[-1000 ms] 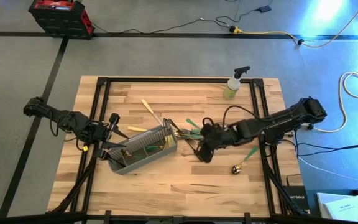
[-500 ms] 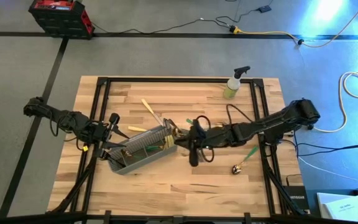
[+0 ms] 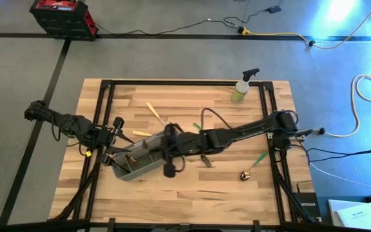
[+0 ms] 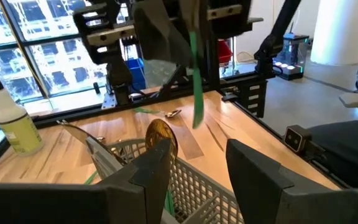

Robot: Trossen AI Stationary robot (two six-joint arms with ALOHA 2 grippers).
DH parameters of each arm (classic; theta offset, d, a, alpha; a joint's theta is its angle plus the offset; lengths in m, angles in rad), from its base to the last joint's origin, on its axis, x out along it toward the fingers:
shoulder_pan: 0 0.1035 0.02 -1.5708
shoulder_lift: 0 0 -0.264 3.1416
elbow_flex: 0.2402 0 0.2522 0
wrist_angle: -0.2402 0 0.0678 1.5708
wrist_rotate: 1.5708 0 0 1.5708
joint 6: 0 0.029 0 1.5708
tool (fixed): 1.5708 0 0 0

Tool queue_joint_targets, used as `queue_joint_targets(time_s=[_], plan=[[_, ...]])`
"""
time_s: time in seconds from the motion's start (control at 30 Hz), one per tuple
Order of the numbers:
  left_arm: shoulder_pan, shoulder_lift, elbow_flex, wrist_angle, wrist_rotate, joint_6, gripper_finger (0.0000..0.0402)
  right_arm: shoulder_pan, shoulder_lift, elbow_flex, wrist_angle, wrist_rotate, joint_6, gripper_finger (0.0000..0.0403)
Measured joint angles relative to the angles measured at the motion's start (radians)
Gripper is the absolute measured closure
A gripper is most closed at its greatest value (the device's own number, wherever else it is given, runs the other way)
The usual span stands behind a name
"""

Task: Sort silverware
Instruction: Put the spoon into the silverware tray

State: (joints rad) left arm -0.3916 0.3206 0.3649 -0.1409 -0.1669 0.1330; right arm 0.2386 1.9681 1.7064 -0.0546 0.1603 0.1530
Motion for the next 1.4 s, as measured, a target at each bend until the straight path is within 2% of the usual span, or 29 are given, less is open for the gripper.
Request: queue_joint_targets(time_s=[0.27,0.43,0.53,0.77,0.97,1.4], plan=[[0.0,-0.056,0.0,-0.003,-0.002,-0.013,0.0261,-0.023,0.16,0.143,0.003,0.003,-0.003,0.0403],[0.0,-0.136,0.0,-0.011,-0.07,0.005,0.0261,-0.024,0.222,0.181,0.062,0.002,0.028,0.0403],[0.0,-0.183,0.0,-0.021,-0.107,0.005,0.0261,-0.024,0.239,0.184,0.067,0.006,0.054,0.0403],[0.0,-0.246,0.001,-0.064,-0.112,-0.013,0.0261,-0.022,0.244,0.184,0.05,0.072,0.071,0.0403],[0.0,-0.249,0.001,-0.056,-0.153,0.013,0.0261,-0.023,0.282,0.185,0.058,0.094,0.09,0.0403],[0.0,-0.248,0.001,-0.068,-0.159,-0.003,0.0261,-0.022,0.31,0.191,0.084,0.094,0.113,0.0403]])
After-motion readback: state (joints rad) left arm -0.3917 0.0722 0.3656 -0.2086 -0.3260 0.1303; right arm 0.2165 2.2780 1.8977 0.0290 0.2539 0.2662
